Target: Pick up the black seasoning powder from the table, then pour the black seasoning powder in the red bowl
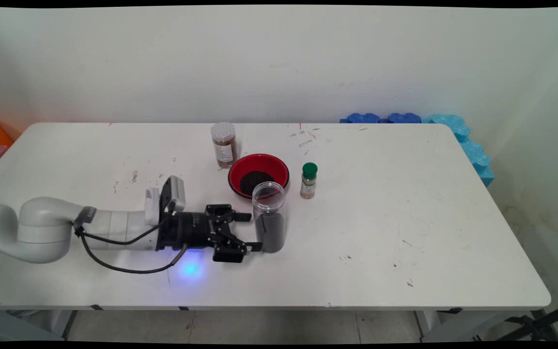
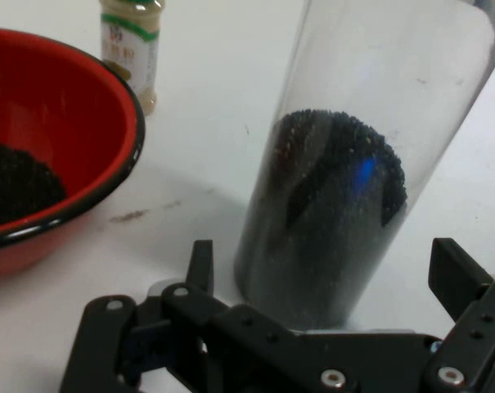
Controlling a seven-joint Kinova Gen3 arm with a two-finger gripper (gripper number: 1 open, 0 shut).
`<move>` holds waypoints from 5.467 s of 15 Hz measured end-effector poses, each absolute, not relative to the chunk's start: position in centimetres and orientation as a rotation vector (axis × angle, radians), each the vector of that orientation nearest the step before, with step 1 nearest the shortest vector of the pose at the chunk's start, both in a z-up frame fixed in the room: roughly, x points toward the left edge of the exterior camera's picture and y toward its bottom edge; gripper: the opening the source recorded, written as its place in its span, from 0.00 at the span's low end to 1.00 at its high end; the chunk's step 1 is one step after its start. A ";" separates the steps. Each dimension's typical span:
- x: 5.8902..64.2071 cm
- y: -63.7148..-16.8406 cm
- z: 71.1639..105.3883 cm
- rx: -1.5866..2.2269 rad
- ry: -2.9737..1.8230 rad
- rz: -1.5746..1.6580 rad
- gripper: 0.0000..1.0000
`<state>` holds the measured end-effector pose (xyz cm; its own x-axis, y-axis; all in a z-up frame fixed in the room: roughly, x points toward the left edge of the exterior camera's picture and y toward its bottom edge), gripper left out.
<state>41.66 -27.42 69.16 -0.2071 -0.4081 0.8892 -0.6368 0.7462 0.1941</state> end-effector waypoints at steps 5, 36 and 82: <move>40.9 -28.2 69.6 0.773 -1.818 0.278 1.00; 38.3 -29.6 71.3 0.620 -1.839 0.341 0.00; 39.3 -31.2 89.8 0.545 -1.820 0.233 0.00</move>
